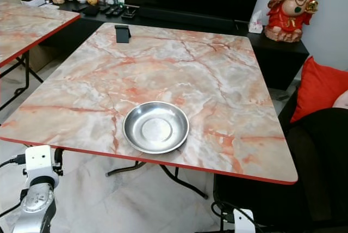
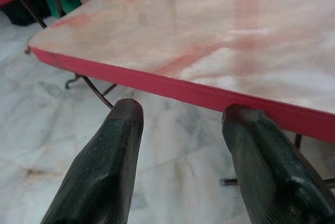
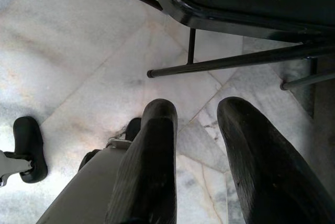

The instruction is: Setting the table

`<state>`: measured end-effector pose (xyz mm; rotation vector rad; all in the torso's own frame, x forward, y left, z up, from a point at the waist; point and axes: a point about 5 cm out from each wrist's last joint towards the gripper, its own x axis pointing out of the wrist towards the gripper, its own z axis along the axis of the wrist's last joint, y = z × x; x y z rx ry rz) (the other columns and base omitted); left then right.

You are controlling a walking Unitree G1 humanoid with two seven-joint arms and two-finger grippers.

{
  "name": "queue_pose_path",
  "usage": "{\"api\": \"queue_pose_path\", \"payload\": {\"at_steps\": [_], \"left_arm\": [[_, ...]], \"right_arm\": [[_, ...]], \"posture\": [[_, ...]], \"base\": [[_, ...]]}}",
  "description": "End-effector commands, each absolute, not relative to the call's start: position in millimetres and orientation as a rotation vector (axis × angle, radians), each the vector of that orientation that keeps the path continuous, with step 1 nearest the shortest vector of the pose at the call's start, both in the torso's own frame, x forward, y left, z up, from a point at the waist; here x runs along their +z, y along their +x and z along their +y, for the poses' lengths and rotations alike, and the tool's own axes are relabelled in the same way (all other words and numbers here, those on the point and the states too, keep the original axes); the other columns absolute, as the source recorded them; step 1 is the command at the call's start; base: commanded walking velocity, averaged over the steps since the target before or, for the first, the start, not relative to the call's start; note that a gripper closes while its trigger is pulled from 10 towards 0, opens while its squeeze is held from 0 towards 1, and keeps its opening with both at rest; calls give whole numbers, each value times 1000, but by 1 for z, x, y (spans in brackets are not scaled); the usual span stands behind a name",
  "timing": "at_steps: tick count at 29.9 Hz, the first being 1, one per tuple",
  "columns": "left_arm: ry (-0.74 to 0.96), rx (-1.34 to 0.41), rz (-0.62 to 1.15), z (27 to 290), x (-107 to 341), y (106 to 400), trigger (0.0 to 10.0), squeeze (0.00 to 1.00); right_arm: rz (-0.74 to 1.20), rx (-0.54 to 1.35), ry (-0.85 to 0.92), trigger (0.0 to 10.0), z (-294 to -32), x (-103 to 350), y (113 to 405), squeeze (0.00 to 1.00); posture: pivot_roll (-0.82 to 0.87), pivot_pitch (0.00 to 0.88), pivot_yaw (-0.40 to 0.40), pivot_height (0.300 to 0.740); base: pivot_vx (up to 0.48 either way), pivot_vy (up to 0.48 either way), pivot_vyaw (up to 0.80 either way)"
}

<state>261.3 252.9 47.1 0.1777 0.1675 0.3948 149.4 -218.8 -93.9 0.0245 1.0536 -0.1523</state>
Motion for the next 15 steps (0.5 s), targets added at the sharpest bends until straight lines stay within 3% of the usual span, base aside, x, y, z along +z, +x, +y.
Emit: {"api": "queue_pose_path", "payload": {"at_steps": [1, 15], "left_arm": [[181, 321, 57, 243, 72, 285, 10000, 0], [121, 169, 89, 225, 68, 300, 10000, 0]], "right_arm": [[1051, -167, 33, 10000, -221, -94, 148, 0], [1052, -170, 40, 10000, -220, -94, 148, 0]], "posture": [[92, 0, -67, 740], [84, 0, -62, 740]], "base": [[0, 0, 0], [0, 0, 0]]}}
